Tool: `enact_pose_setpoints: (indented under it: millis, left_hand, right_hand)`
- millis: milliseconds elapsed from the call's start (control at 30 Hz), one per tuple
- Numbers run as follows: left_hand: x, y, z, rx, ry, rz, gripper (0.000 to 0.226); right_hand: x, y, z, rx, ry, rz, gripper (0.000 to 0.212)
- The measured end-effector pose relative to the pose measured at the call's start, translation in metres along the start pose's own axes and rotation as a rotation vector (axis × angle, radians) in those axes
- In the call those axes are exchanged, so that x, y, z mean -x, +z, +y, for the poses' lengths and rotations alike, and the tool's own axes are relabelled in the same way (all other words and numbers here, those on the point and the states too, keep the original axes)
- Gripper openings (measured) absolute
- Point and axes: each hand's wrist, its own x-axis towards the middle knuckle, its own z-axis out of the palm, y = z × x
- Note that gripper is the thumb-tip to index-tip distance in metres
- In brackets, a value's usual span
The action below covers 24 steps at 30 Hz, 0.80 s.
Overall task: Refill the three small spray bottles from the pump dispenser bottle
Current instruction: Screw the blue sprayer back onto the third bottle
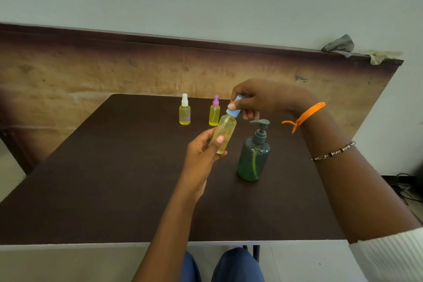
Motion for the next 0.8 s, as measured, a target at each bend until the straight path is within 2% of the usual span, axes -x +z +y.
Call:
enact_pose_setpoints:
  millis: [100, 200, 300, 367, 467, 567, 667, 800]
  left_hand:
    - [0.001, 0.0, 0.002, 0.023, -0.015, -0.005, 0.017]
    - [0.002, 0.0, 0.003, 0.06, -0.04, -0.007, 0.017]
    - [0.002, 0.0, 0.005, 0.07, -0.045, -0.015, 0.017]
    - [0.003, 0.002, 0.006, 0.053, -0.041, -0.015, 0.017]
    - [0.003, 0.001, 0.006, -0.004, -0.027, -0.001, 0.018]
    - [0.004, 0.0, 0.007, -0.007, -0.031, -0.009, 0.02]
    - [0.005, 0.001, 0.009, 0.044, -0.045, -0.027, 0.018]
    - [0.006, 0.002, 0.01, 0.054, -0.032, -0.032, 0.018]
  right_hand:
    - [0.001, 0.002, -0.002, -0.099, -0.02, 0.007, 0.002]
    - [0.004, -0.004, -0.003, -0.021, -0.145, -0.022, 0.028]
    - [0.003, -0.007, -0.007, 0.013, -0.187, -0.009, 0.036]
    - [0.003, -0.008, -0.009, -0.011, -0.15, -0.015, 0.031]
    - [0.004, -0.007, -0.013, 0.005, -0.026, -0.069, 0.006]
    - [0.001, -0.003, -0.009, 0.104, 0.042, 0.001, 0.032]
    - [0.003, -0.002, -0.008, -0.067, -0.015, 0.05, 0.03]
    - [0.008, -0.01, -0.005, -0.106, -0.128, -0.058, 0.034]
